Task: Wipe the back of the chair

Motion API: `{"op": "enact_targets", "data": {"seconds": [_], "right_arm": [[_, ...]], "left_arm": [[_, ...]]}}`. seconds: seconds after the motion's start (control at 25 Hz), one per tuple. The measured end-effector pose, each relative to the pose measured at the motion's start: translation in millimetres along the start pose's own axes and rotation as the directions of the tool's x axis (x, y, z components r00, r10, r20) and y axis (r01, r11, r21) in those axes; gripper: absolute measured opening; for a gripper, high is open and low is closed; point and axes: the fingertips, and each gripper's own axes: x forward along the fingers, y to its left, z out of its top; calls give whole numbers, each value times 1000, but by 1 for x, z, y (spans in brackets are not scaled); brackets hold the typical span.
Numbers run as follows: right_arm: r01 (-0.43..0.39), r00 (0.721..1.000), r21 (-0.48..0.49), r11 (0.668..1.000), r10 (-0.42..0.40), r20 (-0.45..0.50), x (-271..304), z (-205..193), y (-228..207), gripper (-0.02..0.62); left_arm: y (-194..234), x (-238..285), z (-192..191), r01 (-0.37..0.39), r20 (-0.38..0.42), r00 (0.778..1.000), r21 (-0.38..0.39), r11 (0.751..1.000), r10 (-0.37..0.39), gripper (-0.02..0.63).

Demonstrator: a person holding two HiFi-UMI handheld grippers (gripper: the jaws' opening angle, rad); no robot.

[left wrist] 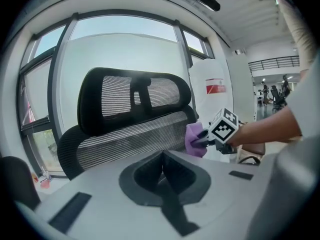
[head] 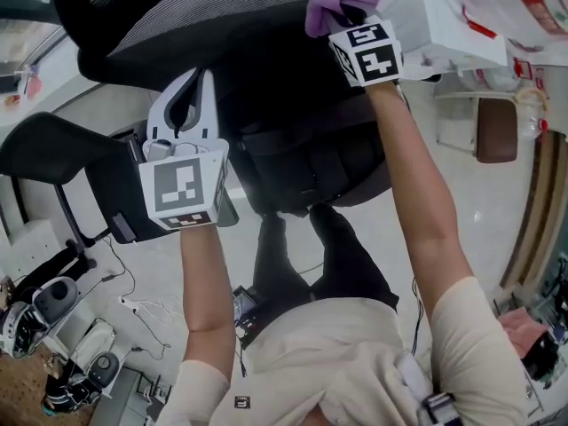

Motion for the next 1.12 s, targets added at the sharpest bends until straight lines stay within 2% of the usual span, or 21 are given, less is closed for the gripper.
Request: {"op": "enact_targets", "data": {"seconds": [0.24,0.44,0.56,0.76,1.12], "right_arm": [[-124,991,-66,990,127,39,17,48,88,51],[-264,961,-138,955,273,53,29,89,185,51],[-307,948,-164,938,316,29,34,99,222,51],[-287,957,-161,944,288,-17,21,101,226,51],[-230,970,-104,968,237,59,-81,129,210,51]], "left_arm": [[36,-30,-1,-60,21,998,7,998,60,9],[68,-64,-7,-109,17,994,1,994,109,9],[87,-85,-6,-131,19,991,1,991,131,9],[111,-117,4,-153,28,988,2,988,153,9],[117,-160,57,-131,67,990,50,990,128,9]]}}
